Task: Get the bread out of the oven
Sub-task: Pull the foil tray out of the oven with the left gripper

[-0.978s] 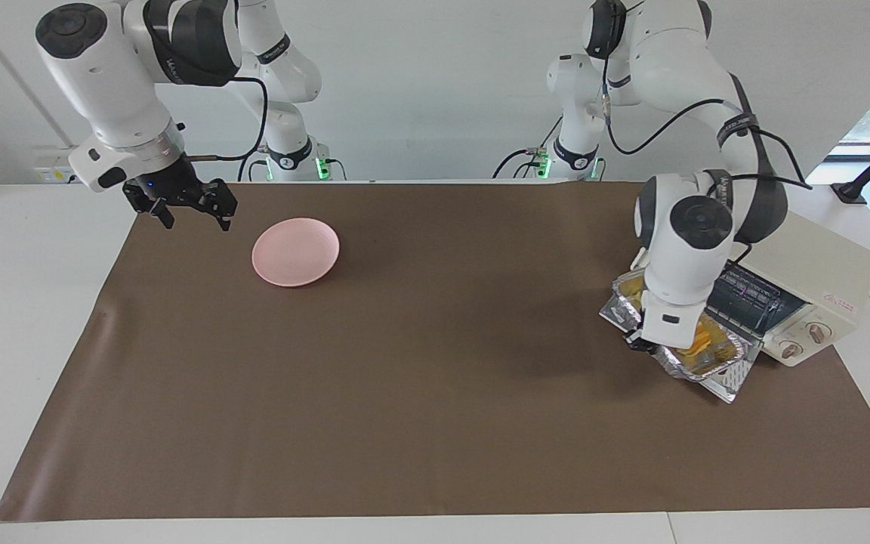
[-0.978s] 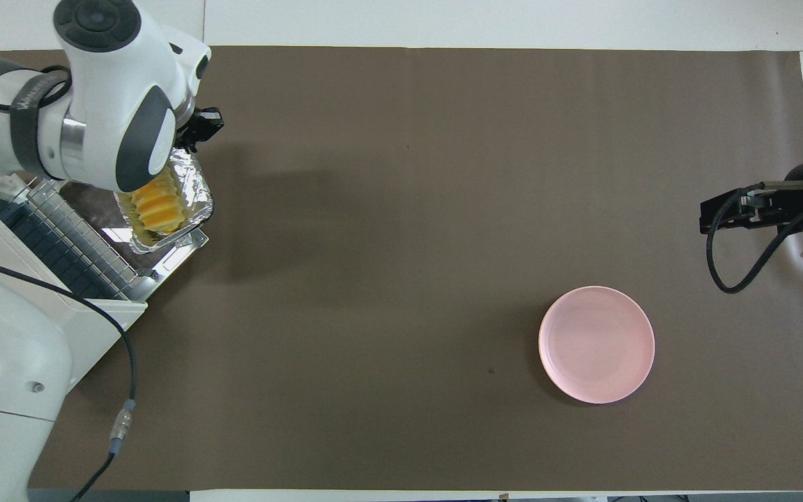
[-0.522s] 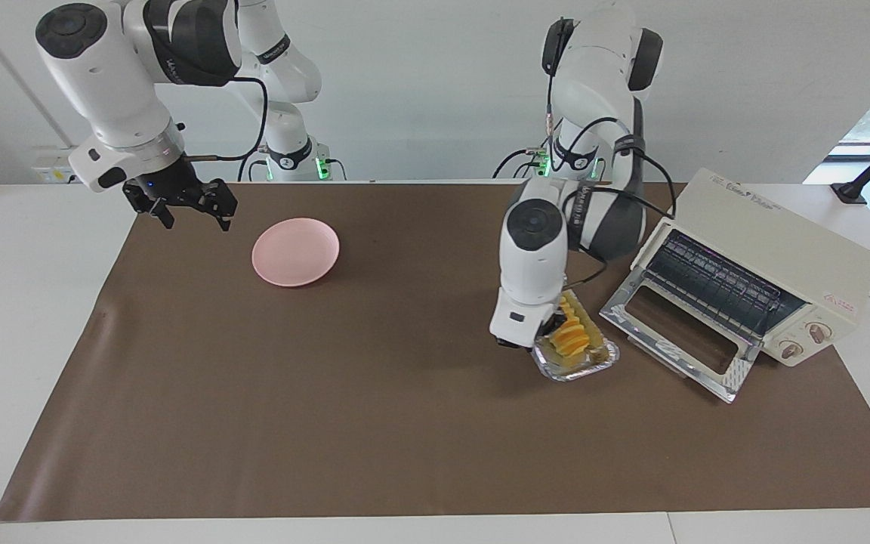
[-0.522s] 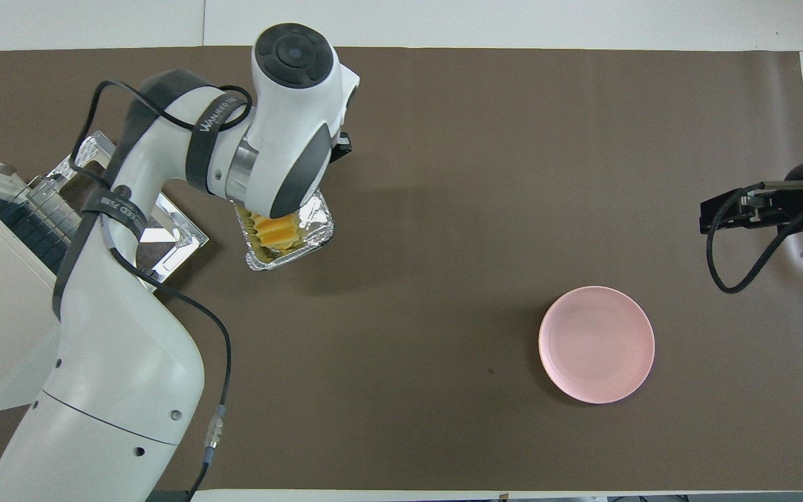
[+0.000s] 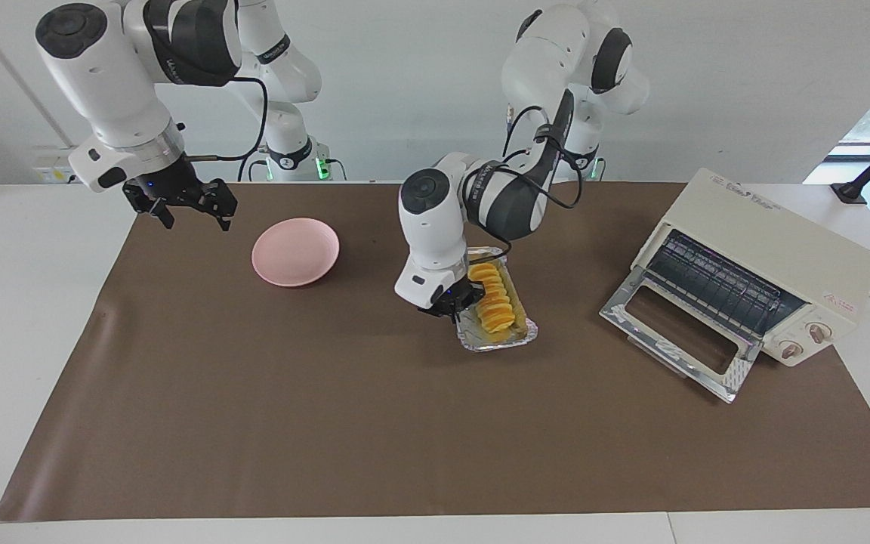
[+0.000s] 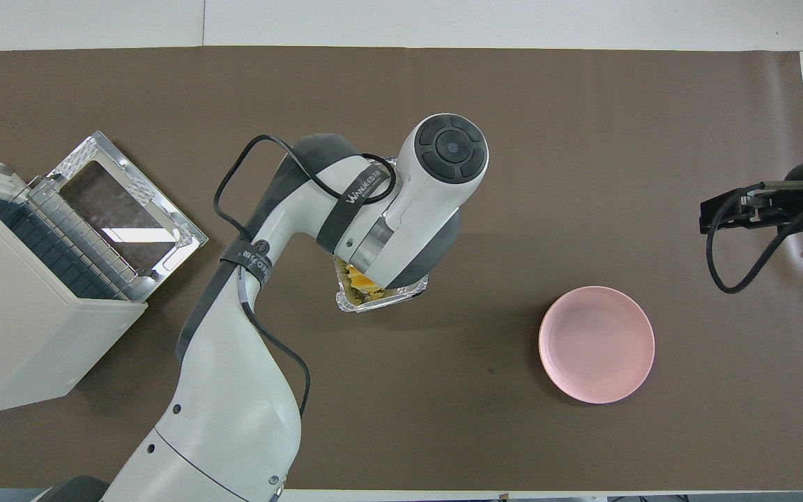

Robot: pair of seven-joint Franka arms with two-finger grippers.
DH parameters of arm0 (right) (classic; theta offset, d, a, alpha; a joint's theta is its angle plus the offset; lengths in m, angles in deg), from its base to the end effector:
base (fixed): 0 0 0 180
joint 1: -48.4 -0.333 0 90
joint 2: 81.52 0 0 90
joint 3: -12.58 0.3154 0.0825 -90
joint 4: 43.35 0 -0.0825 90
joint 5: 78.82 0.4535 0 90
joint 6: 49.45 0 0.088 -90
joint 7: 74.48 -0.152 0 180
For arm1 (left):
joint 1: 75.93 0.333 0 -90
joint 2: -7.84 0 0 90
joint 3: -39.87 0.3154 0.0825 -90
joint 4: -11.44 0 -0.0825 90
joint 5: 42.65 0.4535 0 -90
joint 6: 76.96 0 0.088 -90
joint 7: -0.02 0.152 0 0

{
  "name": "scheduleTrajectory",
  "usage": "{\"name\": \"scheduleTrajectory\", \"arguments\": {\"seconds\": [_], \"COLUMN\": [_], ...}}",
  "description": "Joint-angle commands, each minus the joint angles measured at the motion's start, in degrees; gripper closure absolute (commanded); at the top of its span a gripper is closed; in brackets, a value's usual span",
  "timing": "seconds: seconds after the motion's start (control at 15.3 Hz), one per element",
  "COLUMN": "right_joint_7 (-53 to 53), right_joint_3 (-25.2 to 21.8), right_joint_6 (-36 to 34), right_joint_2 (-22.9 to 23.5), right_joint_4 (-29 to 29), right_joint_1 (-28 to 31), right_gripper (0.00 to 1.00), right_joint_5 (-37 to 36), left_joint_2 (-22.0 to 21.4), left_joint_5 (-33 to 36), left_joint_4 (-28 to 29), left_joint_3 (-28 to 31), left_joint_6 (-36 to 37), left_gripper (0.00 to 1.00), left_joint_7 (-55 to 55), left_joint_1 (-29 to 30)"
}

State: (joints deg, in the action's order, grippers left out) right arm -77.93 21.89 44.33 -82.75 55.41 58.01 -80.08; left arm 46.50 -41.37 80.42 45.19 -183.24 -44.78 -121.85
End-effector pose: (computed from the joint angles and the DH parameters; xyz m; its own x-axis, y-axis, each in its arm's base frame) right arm 0.6140 -0.0058 0.5149 0.9959 -0.0642 -0.0641 -0.0624 -0.9976 0.0292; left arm 0.6014 -0.5321 0.3168 0.9981 0.0457 0.0402 0.0485 -0.9962 -0.0717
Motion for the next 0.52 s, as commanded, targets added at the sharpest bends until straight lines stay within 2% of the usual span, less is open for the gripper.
{"name": "scheduleTrajectory", "arguments": {"seconds": [0.0, 0.2, 0.33, 0.46], "right_joint_7": [1.08, 1.08, 1.08, 1.08], "right_joint_3": [0.45, 0.45, 0.45, 0.45], "right_joint_6": [-0.53, -0.44, -0.44, -0.44], "right_joint_2": [-1.14, -1.14, -1.14, -1.14], "right_joint_4": [0.99, 0.99, 0.99, 0.90], "right_joint_1": [0.59, 0.59, 0.59, 0.59], "right_gripper": [0.00, 0.00, 0.00, 0.00], "right_joint_5": [-0.50, -0.50, -0.50, -0.50], "left_joint_2": [2.47, 2.56, 3.26, 4.14], "left_joint_5": [-1.63, -0.76, 2.84, 3.29], "left_joint_4": [-3.24, -3.07, -2.98, -2.81], "left_joint_3": [0.92, 0.92, 0.83, 0.92], "left_joint_6": [-1.56, -2.00, -2.27, -2.53], "left_gripper": [1.00, 1.00, 1.00, 1.00], "left_joint_7": [0.59, 1.64, 1.91, 1.82], "left_joint_1": [-1.45, -2.32, -5.22, -8.12]}}
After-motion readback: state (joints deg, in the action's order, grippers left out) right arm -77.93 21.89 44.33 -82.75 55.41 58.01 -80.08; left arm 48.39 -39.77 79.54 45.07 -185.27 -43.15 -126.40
